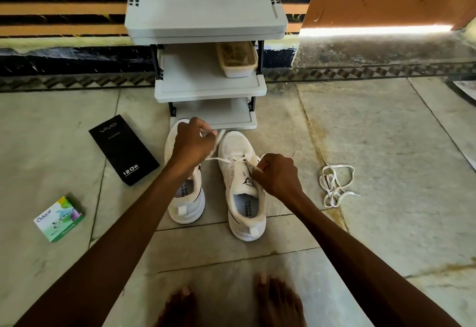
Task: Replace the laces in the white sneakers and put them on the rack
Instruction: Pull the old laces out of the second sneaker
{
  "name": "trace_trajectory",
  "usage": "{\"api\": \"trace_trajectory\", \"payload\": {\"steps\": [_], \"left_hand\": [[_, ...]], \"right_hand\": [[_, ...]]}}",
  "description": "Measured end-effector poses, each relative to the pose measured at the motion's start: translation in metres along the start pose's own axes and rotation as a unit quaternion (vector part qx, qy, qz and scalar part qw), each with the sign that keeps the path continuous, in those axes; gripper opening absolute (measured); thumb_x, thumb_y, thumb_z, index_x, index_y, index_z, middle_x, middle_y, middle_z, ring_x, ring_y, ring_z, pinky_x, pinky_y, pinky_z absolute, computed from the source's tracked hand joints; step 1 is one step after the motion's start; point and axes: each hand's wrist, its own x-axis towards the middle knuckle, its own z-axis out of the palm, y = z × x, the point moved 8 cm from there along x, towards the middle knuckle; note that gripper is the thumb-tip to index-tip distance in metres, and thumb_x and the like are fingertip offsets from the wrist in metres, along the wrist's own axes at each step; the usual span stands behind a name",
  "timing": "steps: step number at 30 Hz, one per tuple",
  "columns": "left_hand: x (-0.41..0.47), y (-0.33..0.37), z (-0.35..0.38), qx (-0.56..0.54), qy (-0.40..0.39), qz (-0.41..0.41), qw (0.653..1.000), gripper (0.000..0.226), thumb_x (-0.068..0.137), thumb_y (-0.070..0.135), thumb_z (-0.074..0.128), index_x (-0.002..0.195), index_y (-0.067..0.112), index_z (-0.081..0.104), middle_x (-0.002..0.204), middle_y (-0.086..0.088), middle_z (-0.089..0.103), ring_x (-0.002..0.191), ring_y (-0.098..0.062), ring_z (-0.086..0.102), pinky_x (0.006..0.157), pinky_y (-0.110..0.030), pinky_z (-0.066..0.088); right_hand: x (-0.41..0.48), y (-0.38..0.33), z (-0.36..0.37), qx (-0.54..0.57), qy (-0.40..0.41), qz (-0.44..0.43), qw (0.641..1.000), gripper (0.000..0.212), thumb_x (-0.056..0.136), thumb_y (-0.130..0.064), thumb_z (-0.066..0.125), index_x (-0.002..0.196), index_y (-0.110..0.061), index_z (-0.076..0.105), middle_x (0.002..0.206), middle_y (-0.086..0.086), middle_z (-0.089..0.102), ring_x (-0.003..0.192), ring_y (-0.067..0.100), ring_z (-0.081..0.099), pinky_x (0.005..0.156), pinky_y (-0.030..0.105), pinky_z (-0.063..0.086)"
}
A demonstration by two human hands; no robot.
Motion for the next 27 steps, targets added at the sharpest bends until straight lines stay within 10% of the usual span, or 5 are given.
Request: {"api": "trace_trajectory", "payload": {"steps": [5, 17, 27], "left_hand": [[-0.038, 0.011, 0.025, 0.235, -0.04, 0.123, 0.964, 0.046, 0.087, 0.045, 0.065, 0.124, 0.021, 0.05, 0.126, -0.007, 0.051, 0.115, -0.028, 0.051, 0.087, -0.034, 0.042], [-0.052, -0.007, 0.048, 0.212, -0.038, 0.091, 0.972, 0.064, 0.084, 0.01, 0.067, 0.134, 0.024, 0.031, 0.102, -0.009, 0.063, 0.086, -0.026, 0.063, 0.067, -0.035, 0.049], [-0.05, -0.012, 0.043, 0.146, -0.061, 0.064, 0.985, 0.053, 0.085, 0.009, 0.068, 0.127, 0.021, 0.038, 0.089, 0.001, 0.053, 0.076, -0.019, 0.055, 0.062, -0.03, 0.042]], "right_hand": [[0.001, -0.013, 0.008, -0.027, -0.032, -0.082, 0.996, 0.028, 0.079, -0.026, 0.069, 0.106, -0.02, 0.061, 0.096, 0.005, 0.069, 0.081, 0.024, 0.065, 0.069, 0.035, 0.054], [0.004, -0.017, 0.005, -0.024, -0.029, -0.135, 0.99, 0.038, 0.085, -0.006, 0.063, 0.117, -0.025, 0.059, 0.107, 0.004, 0.067, 0.091, 0.024, 0.064, 0.07, 0.036, 0.054], [-0.014, -0.053, 0.02, -0.309, -0.075, -0.233, 0.919, 0.067, 0.084, -0.015, 0.068, 0.143, -0.032, 0.042, 0.138, 0.008, 0.036, 0.117, 0.031, 0.05, 0.082, 0.04, 0.049]]}}
